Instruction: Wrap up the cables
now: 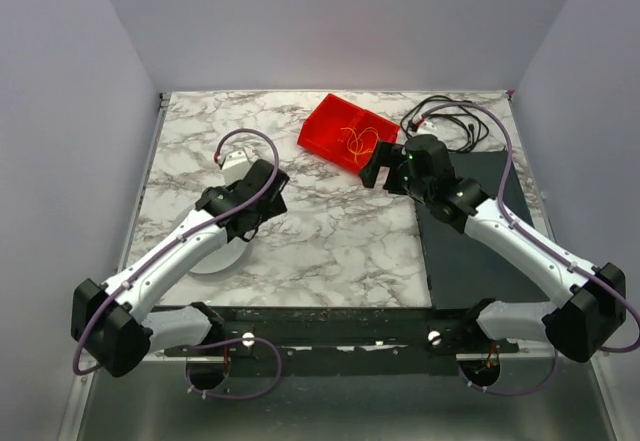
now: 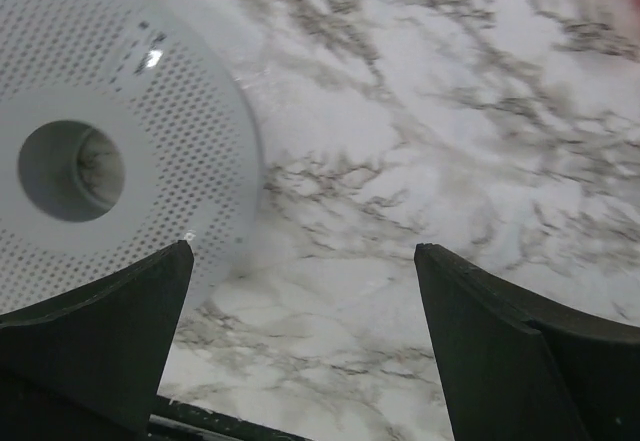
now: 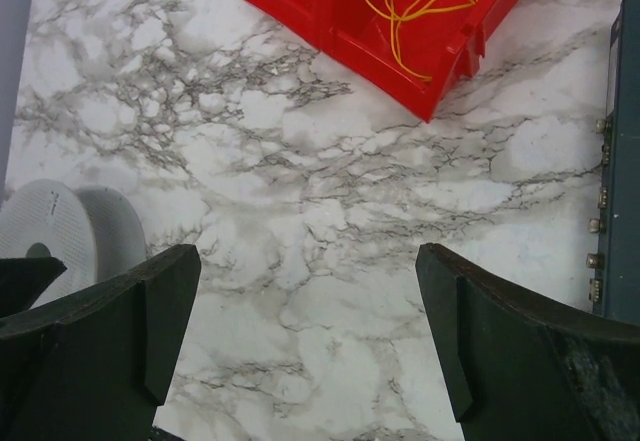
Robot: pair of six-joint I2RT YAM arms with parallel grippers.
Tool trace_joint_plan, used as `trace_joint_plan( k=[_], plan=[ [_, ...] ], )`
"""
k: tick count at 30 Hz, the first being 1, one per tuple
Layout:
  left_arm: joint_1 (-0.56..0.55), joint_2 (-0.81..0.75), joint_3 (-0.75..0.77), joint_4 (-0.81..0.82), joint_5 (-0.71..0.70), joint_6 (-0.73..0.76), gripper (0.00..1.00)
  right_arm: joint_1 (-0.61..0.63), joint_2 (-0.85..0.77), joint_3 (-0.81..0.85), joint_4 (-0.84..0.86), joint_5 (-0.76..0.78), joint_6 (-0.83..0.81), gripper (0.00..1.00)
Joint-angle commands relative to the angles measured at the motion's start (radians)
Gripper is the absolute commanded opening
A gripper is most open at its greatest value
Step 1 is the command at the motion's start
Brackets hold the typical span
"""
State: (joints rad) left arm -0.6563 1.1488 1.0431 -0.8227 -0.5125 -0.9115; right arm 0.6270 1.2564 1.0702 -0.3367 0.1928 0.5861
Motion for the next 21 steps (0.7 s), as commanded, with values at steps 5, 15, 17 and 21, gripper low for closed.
trace_joint_plan(
  k=[5, 15, 17, 21],
  plan=[
    [0.034, 0.212, -0.011, -0.172, -0.213, -0.192, 0.96, 0.005, -0.05, -0.087, 0.007, -0.037, 0.032, 1.0],
    [0.034, 0.502, 0.16, -0.288, -0.298, -0.199, 0.95, 0.005, -0.126, -0.159, 0.053, -0.045, 0.046, 1.0],
    [0.034, 0.553, 0.187, -0.324, -0.302, -0.225, 0.94, 0.005, -0.143, -0.163, 0.053, -0.043, 0.038, 1.0],
    [0.035, 0.638, 0.217, -0.386, -0.309, -0.3, 0.93, 0.005, -0.178, -0.175, 0.05, -0.039, 0.021, 1.0]
  ],
)
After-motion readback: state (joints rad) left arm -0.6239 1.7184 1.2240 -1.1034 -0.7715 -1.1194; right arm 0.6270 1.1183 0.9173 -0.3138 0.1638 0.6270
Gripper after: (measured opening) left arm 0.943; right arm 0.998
